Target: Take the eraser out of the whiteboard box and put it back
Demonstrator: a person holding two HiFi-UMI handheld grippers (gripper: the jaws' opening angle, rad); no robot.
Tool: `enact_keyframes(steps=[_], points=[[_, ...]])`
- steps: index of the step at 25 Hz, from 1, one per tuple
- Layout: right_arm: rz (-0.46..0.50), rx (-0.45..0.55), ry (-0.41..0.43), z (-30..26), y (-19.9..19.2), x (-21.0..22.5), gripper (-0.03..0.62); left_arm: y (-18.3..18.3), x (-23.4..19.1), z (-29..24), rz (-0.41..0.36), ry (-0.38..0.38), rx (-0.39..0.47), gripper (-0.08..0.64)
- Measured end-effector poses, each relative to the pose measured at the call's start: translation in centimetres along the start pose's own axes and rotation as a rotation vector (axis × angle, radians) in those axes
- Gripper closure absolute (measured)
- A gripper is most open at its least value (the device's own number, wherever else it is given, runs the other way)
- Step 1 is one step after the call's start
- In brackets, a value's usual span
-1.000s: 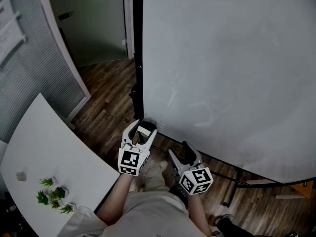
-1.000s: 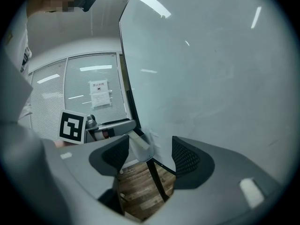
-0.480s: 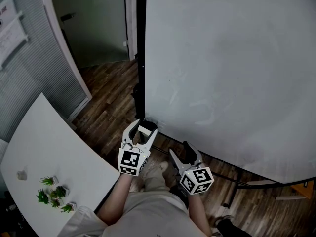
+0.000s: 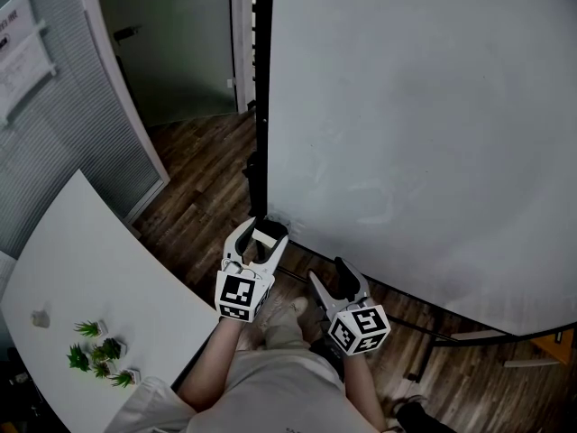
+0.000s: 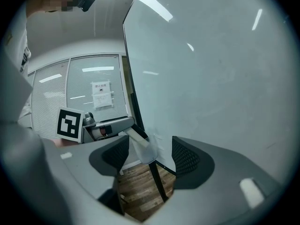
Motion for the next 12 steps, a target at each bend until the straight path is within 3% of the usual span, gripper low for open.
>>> enact_keyframes(steps=[12], points=[[0.008, 0.002, 0.011, 0.9, 0.3, -0.7, 0.304, 1.4, 0.4, 1.1, -0.015, 0.010, 0.028, 0.293]])
Point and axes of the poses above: the fingertips, and each gripper's own axes: z backward along the fingers, x to its right, y out of its top, the point moved 9 cm from there along z, backward along the fingers, and after that the axes turned 12 degrees about x, right-handed, at the moved point
